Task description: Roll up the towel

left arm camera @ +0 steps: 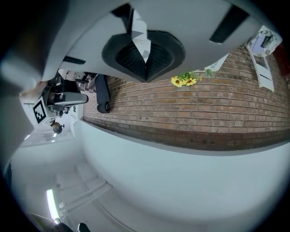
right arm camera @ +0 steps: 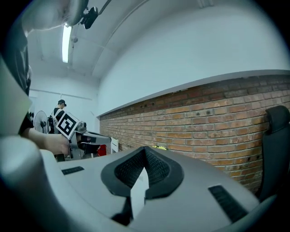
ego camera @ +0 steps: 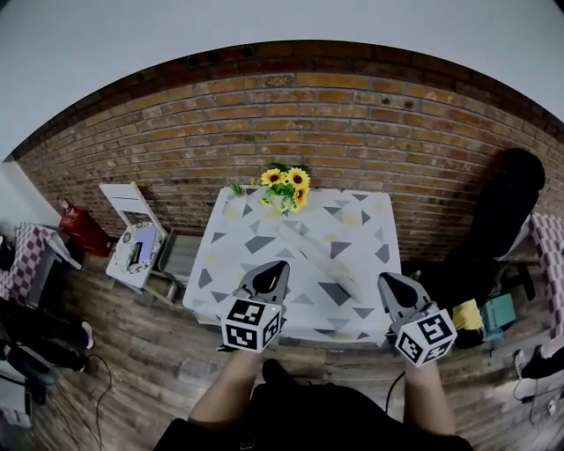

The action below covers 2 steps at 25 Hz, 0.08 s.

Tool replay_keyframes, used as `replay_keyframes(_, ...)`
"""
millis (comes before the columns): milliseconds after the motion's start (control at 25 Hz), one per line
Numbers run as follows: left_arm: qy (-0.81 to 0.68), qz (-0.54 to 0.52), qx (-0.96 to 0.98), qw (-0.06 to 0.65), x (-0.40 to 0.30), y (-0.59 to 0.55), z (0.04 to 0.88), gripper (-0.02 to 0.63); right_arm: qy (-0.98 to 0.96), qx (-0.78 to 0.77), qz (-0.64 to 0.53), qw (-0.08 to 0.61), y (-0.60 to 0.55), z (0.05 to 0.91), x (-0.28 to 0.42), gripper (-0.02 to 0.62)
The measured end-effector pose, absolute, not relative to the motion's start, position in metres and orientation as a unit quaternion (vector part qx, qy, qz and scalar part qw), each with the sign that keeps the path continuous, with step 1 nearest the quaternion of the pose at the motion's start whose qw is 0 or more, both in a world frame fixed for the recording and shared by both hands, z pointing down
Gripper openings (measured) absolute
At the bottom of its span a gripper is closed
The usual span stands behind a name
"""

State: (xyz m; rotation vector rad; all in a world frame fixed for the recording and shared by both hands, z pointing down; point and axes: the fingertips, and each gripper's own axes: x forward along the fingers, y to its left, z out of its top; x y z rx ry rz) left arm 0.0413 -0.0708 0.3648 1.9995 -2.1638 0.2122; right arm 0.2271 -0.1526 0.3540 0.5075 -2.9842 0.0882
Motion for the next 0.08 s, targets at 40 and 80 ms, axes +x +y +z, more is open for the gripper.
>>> replay_keyframes(40, -0.73, 0.072, 0.673, 0.094, 0.0422, -0.0703, 0.3634, 0.018, -0.984, 0.166, 0.035, 0.055, -0.1526, 0.3544, 0.2281, 0.015)
replay_keyframes(80, -0.731, 0.074, 0.671, 0.094, 0.0429, -0.0696, 0.362, 0.018, -0.984, 0.165, 0.04, 0.053, -0.1524, 0.3549, 0.2289, 0.015)
